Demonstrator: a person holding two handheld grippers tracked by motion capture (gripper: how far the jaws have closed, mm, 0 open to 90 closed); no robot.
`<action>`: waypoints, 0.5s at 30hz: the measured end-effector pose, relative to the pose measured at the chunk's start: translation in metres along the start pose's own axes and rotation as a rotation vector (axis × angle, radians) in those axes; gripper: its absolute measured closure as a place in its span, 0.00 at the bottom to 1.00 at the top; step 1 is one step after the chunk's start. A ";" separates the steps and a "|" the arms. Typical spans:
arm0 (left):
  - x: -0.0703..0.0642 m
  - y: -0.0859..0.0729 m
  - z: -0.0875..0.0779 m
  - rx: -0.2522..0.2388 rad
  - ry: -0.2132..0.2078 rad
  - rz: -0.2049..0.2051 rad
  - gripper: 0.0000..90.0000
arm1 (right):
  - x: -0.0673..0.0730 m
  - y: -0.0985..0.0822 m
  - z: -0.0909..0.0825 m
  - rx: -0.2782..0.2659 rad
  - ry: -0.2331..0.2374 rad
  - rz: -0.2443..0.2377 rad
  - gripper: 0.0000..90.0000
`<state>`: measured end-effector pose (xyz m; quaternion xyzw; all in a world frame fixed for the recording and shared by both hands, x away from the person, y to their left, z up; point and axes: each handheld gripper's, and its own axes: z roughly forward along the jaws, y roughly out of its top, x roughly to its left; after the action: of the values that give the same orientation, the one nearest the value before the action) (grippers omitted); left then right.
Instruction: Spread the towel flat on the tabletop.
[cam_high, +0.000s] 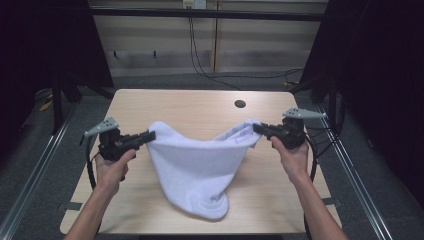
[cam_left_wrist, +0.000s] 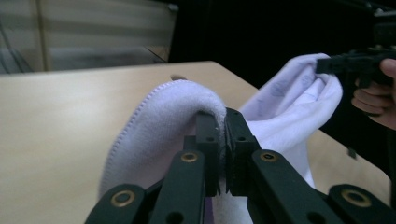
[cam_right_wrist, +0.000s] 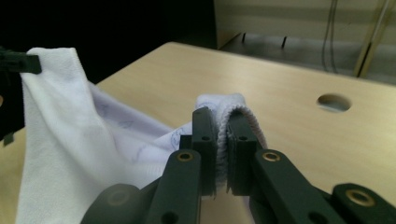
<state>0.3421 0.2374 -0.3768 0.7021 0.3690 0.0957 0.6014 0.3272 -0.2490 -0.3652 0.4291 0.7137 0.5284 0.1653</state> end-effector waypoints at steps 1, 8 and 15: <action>0.002 0.009 -0.001 -0.015 0.004 0.001 0.96 | -0.002 0.008 -0.001 -0.009 -0.006 0.001 0.94; 0.005 0.077 -0.003 -0.121 0.075 0.039 0.96 | -0.006 0.078 0.005 -0.070 -0.045 -0.050 0.94; -0.016 0.113 -0.023 -0.231 0.082 0.119 0.96 | 0.001 0.130 -0.007 -0.201 -0.047 -0.097 0.94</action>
<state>0.3630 0.2448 -0.2619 0.6444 0.3376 0.2018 0.6557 0.3782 -0.2430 -0.2461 0.3877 0.6729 0.5785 0.2495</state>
